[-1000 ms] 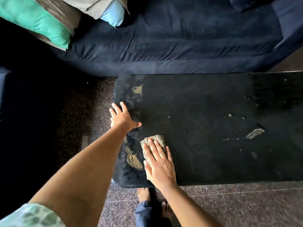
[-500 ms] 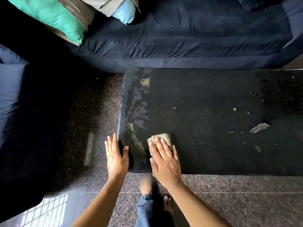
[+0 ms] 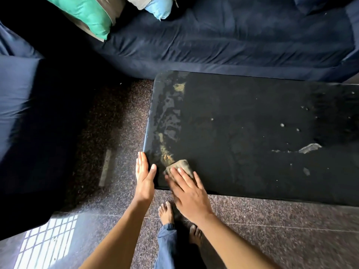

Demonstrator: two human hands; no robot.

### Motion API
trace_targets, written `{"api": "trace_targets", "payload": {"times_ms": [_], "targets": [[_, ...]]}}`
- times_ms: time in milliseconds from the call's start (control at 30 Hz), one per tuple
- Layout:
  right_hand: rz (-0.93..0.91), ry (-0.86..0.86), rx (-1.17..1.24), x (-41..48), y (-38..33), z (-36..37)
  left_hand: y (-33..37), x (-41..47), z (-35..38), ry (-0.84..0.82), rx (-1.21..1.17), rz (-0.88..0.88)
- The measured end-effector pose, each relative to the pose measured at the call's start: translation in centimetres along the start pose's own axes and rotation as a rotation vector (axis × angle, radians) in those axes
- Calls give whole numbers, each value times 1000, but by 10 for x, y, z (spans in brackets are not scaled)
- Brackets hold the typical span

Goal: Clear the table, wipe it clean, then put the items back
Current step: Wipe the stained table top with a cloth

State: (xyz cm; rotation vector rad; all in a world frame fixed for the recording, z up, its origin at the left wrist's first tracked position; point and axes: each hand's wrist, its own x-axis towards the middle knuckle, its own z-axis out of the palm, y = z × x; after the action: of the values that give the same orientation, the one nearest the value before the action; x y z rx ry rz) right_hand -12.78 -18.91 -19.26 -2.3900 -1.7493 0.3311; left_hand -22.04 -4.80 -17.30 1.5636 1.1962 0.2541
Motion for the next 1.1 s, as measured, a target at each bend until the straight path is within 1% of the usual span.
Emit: {"api": "trace_targets", "payload": {"times_ms": [67, 100, 133, 233, 267, 300, 400, 467, 533, 600, 633, 667, 767, 833, 933, 1033, 1100], "targets": [[-181, -39, -82, -11, 25, -2, 2, -2, -2, -25, -23, -13], [-210, -41, -117, -16, 37, -4, 2, -3, -2, -36, -31, -17], [-175, -32, -123, -19, 44, -6, 3, -4, -3, -39, -32, -15], [102, 11, -37, -18, 28, -7, 5, -4, -3, -31, -84, -12], [163, 16, -7, -15, 13, -4, 4, -4, -3, -26, -102, -8], [168, 17, 11, -10, -1, -2, 4, -4, -3, -19, -121, -5], [-18, -39, -35, 5, -20, 0, 5, -3, -4, -11, -167, -25], [-125, -58, -57, 12, -16, -4, 6, -4, -9, -23, -300, -88], [-256, -63, -74, 11, -3, -8, 8, -3, -16, -33, -460, -142], [-425, -88, -140, 9, 22, -11, 8, -3, -22, -65, -523, -188], [-477, -100, -176, 9, 33, -11, 4, -3, -26, -55, -474, -153], [-498, -110, -198, 10, 40, -12, 3, -1, -30, -43, -485, -127], [-507, -102, -191, 23, 30, -9, 5, 3, -40, -88, -690, -218], [-556, -88, -164, 41, 13, -8, 6, 6, -43, -122, -705, -232], [-639, -111, -137, 64, 0, -8, 2, 11, -49, -139, -703, -267], [-669, -117, -157, 56, 7, -9, -2, 14, -52, -139, -697, -276], [-743, -117, -180, 45, 24, -11, -1, 13, -50, -144, -707, -282]]}}
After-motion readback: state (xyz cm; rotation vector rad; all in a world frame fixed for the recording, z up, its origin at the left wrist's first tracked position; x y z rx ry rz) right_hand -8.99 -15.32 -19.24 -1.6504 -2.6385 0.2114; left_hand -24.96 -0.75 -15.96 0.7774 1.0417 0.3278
